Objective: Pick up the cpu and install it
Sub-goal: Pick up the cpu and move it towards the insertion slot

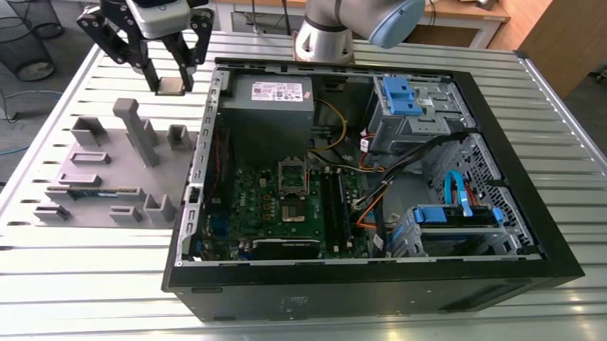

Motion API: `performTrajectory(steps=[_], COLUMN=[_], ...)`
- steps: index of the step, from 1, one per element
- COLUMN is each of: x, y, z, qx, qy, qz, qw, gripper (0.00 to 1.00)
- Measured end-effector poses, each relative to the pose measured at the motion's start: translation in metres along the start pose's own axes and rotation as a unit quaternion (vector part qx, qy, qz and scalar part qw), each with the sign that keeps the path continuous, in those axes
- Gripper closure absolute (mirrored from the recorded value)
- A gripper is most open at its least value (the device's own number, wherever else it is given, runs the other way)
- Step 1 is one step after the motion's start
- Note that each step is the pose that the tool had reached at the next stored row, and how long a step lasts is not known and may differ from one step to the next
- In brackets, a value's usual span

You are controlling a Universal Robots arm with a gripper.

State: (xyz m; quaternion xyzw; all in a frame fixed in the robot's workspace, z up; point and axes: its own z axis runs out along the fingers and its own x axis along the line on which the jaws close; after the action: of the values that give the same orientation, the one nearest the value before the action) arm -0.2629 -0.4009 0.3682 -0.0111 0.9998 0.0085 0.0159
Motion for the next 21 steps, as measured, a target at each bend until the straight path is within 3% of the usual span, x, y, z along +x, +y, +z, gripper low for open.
performTrajectory(steps=[21], x=[-0.0207], y=[-0.0005], z=[0.0006], qx=[0.0], qy=[0.0], qz=[0.0], qw=[1.0], gripper=[0.53])
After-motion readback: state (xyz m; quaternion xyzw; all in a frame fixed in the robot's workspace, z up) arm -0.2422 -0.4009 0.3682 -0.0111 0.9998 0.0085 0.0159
